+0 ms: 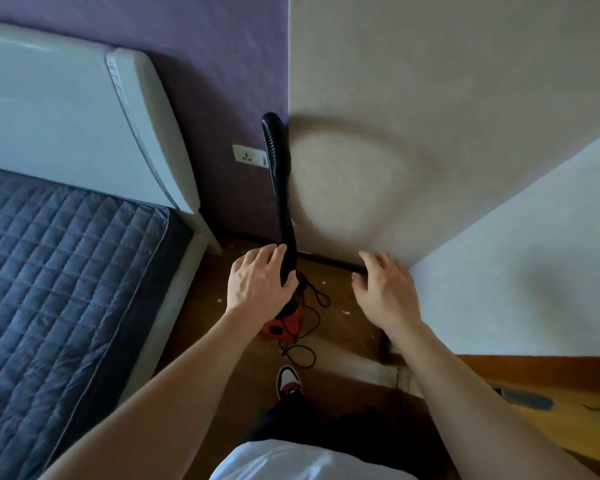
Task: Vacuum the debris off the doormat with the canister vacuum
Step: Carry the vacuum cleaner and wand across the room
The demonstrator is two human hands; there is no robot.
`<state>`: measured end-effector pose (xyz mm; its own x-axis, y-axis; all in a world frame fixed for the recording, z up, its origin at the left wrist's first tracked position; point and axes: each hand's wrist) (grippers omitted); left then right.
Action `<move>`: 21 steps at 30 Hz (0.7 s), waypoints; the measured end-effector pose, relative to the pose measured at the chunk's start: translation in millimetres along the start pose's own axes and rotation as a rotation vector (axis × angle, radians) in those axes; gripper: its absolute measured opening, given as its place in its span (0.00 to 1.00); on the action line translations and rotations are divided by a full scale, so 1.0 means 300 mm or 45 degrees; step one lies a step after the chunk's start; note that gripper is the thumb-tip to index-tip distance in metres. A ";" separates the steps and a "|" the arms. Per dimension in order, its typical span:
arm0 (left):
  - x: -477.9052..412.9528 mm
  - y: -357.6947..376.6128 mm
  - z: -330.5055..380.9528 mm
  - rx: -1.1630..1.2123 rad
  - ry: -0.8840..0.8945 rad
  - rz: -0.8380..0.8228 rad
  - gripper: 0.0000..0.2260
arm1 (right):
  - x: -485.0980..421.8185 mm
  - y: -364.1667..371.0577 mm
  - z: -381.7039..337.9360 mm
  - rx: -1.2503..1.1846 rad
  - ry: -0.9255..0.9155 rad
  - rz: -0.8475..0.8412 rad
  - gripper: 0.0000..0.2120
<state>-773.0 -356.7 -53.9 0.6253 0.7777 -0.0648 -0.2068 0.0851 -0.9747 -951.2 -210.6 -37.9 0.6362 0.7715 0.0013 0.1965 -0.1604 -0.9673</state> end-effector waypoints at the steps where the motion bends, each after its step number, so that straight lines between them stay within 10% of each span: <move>1: 0.001 0.002 -0.014 -0.002 -0.030 0.006 0.26 | -0.019 0.004 -0.012 -0.006 -0.026 -0.009 0.23; 21: 0.224 0.163 0.031 0.116 -0.751 -0.084 0.27 | -0.197 0.232 0.079 -0.135 -0.414 -0.279 0.23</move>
<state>-748.3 -294.5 -104.0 0.1209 0.9812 0.1503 -0.2615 0.1776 -0.9487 -992.8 -252.9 -111.5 0.3051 0.9462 0.1080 0.3879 -0.0199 -0.9215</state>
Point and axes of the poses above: each hand's wrist, its own x-axis away from the middle knuckle, its own y-axis out of the palm, z = x × y, and after that the axes turned 9 degrees about z, right-handed
